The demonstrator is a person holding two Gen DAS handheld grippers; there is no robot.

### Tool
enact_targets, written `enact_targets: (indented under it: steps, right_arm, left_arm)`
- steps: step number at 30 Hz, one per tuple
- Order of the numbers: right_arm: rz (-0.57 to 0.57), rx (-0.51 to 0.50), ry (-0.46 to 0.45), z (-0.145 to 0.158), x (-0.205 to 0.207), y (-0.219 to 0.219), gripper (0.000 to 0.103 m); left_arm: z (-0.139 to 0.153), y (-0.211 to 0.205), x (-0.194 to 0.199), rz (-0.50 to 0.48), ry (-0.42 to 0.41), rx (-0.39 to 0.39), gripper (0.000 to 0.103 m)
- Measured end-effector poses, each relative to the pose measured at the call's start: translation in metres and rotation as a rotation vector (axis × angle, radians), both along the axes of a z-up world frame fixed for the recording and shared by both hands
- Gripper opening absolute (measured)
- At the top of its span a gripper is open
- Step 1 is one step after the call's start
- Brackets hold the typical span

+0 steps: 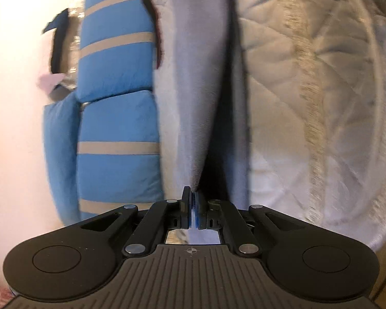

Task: Fold clothes
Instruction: 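Pinch the sweatpants edge once more with the left gripper and release, then move the open left gripper toward the lace bedspread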

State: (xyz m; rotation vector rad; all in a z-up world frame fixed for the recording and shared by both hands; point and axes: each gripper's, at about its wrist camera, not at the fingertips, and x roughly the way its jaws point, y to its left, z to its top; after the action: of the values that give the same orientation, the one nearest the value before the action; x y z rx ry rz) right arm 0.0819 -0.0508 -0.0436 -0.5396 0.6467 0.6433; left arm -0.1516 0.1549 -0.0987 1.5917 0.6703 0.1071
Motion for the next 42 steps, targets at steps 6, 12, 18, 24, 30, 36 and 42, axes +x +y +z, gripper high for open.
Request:
enact_targets:
  steps: [6, 12, 18, 24, 30, 36, 42]
  right_arm:
    - [0.003, -0.004, 0.0, -0.001, 0.0, 0.001, 0.103]
    - [-0.002, -0.006, 0.0, -0.001, 0.0, -0.001, 0.103]
    - [-0.007, -0.002, 0.006, -0.002, 0.001, -0.003, 0.103]
    - [0.004, -0.002, 0.001, -0.002, -0.001, -0.002, 0.103]
    - [-0.002, -0.012, 0.007, -0.005, 0.002, -0.001, 0.103]
    - [0.002, -0.02, 0.01, -0.007, 0.002, 0.001, 0.103]
    - [0.001, -0.023, 0.013, -0.008, 0.003, 0.0, 0.103]
  left_arm:
    - [-0.025, 0.002, 0.001, 0.032, 0.077, 0.025, 0.005]
    - [-0.028, 0.008, -0.003, 0.061, 0.085, 0.078, 0.017]
    - [-0.005, 0.041, -0.005, 0.222, 0.029, 0.01, 0.074]
    - [0.039, 0.112, 0.006, 0.692, -0.162, -0.43, 0.074]
    - [0.09, 0.187, -0.019, 1.01, -0.51, -1.186, 0.074]
    - [0.097, 0.234, -0.039, 1.133, -0.776, -1.746, 0.064]
    - [0.085, 0.246, -0.046, 1.215, -0.81, -1.951, 0.035]
